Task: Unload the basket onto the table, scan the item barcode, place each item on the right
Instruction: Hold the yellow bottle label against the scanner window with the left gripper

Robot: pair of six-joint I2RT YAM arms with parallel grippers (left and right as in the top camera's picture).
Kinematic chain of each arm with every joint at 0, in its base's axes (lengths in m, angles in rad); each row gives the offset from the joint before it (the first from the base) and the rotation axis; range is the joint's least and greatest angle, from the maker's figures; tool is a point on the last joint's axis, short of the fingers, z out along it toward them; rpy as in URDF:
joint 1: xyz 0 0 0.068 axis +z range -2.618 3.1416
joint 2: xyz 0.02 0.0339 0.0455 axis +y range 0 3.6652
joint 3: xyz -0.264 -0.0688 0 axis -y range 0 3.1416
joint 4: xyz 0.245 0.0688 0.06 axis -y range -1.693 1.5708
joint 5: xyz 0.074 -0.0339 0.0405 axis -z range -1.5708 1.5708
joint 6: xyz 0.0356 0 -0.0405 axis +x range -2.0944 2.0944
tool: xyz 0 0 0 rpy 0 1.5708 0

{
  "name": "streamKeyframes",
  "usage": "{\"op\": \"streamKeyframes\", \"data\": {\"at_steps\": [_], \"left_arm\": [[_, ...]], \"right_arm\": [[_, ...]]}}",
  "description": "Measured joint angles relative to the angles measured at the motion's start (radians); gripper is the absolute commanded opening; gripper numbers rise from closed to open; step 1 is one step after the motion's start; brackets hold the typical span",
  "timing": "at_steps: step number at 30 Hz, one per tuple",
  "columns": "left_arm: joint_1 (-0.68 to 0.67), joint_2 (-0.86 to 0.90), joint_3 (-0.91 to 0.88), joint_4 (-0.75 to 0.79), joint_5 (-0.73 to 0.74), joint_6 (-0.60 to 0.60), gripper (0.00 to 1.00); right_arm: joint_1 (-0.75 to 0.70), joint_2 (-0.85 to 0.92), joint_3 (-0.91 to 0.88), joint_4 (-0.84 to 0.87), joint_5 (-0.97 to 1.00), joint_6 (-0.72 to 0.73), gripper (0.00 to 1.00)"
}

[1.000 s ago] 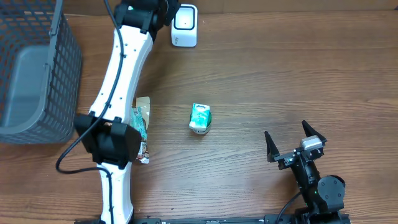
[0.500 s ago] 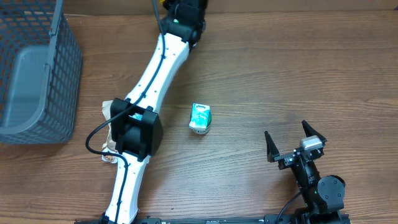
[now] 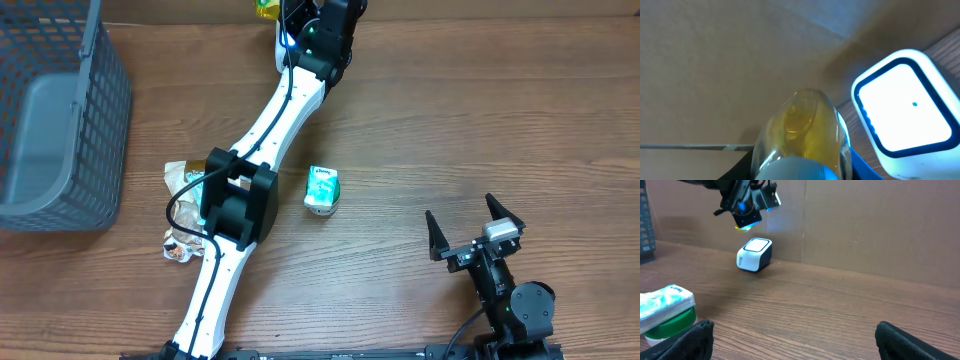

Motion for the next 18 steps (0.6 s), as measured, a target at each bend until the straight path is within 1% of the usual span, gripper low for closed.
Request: {"op": "streamKeyframes", "data": {"at_steps": [18], "left_arm": [[0.001,0.005,0.000,0.006,-0.014,-0.005,0.04]], "right_arm": [[0.000,0.000,0.000,0.000,0.000,0.000,1.00]]}}
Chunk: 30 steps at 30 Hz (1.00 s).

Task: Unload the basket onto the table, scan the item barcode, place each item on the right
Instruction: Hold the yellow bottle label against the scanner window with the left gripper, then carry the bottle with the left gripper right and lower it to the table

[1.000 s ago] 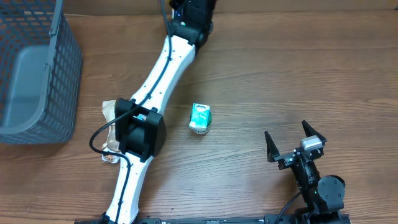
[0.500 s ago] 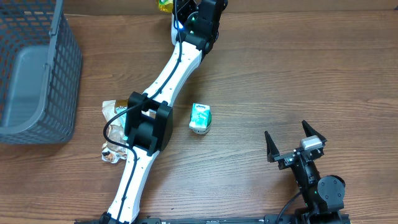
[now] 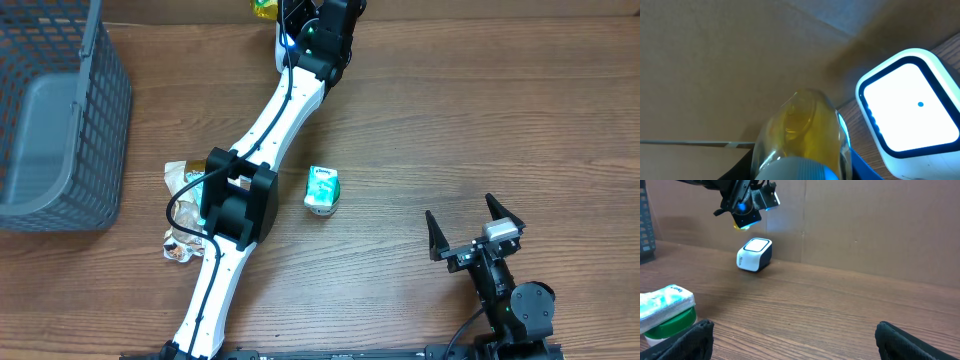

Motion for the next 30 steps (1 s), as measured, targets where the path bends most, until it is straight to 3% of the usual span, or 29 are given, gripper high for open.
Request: {"op": "streamKeyframes", "data": {"at_steps": [19,24,30], "left_arm": [[-0.004,0.057,0.000,0.076,-0.066,-0.011,0.05],[-0.020,0.002,0.000,-0.009,-0.035,-0.073,0.09],[-0.068,-0.207,0.000,-0.212,0.082,-0.227,0.09]], "right_arm": [[0.000,0.000,0.000,0.000,0.000,0.000,1.00],[0.000,0.000,0.000,0.000,0.000,0.000,1.00],[0.000,0.000,0.000,0.000,0.000,0.000,1.00]]}}
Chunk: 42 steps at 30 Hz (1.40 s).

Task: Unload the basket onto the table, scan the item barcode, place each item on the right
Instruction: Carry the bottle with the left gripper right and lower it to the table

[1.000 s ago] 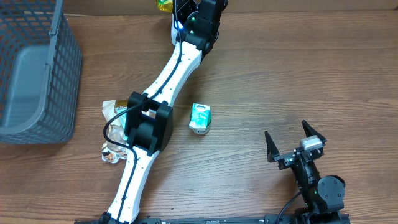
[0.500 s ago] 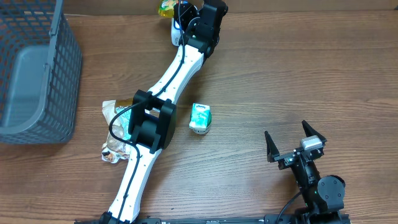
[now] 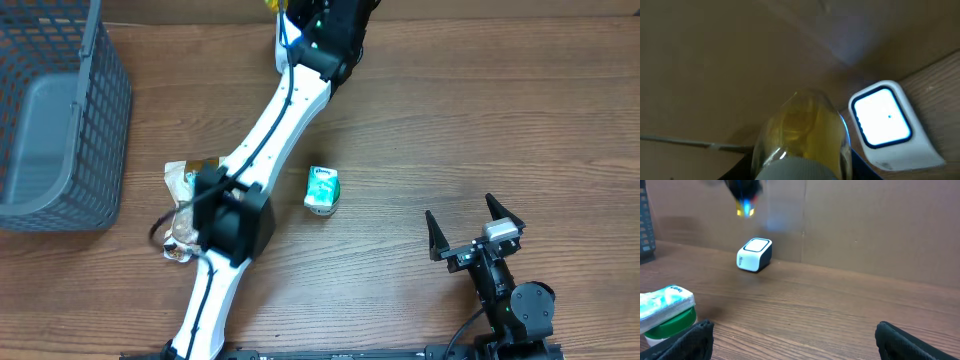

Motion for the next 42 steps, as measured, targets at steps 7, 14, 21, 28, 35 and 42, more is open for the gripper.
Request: {"op": "streamKeyframes", "data": {"at_steps": [7,14,21,28,35,42], "left_arm": [[-0.056,-0.264,0.005,-0.270,0.266,-0.281,0.08],[-0.079,-0.318,0.012,-0.462,0.711,-0.513,0.04],[-0.154,-0.242,0.009,-0.581,0.922,-0.676,0.04],[-0.265,-0.163,0.008,-0.631,0.944,-0.746,0.04],[-0.371,-0.092,0.008,-0.646,0.830,-0.833,0.05],[-0.439,0.006,0.008,-0.608,0.686,-0.881,0.05]], "right_arm": [[0.000,0.000,0.000,-0.001,0.000,0.000,1.00],[0.000,0.000,0.000,-0.001,0.000,0.000,1.00],[0.000,0.000,0.000,0.000,0.000,0.000,1.00],[0.000,0.000,0.000,-0.001,0.000,0.000,1.00],[0.000,0.000,0.000,0.000,0.000,0.000,1.00],[0.000,0.000,0.000,0.000,0.000,0.000,1.00]]}}
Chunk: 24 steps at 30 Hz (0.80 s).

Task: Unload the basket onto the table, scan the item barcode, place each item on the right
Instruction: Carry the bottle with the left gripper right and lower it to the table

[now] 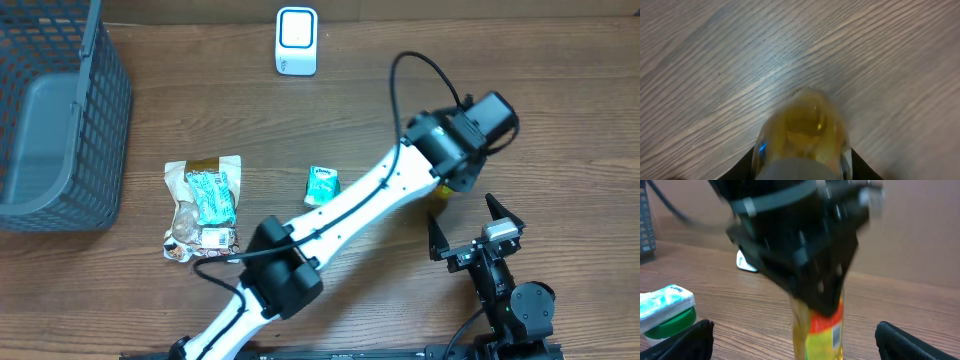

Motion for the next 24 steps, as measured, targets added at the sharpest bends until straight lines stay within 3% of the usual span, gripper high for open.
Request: {"op": "streamKeyframes", "data": {"at_steps": [24], "left_arm": [[-0.003,0.046,-0.001,0.030,-0.058,-0.018,0.05]], "right_arm": [[0.000,0.000,0.000,0.000,0.000,0.000,1.00]]}}
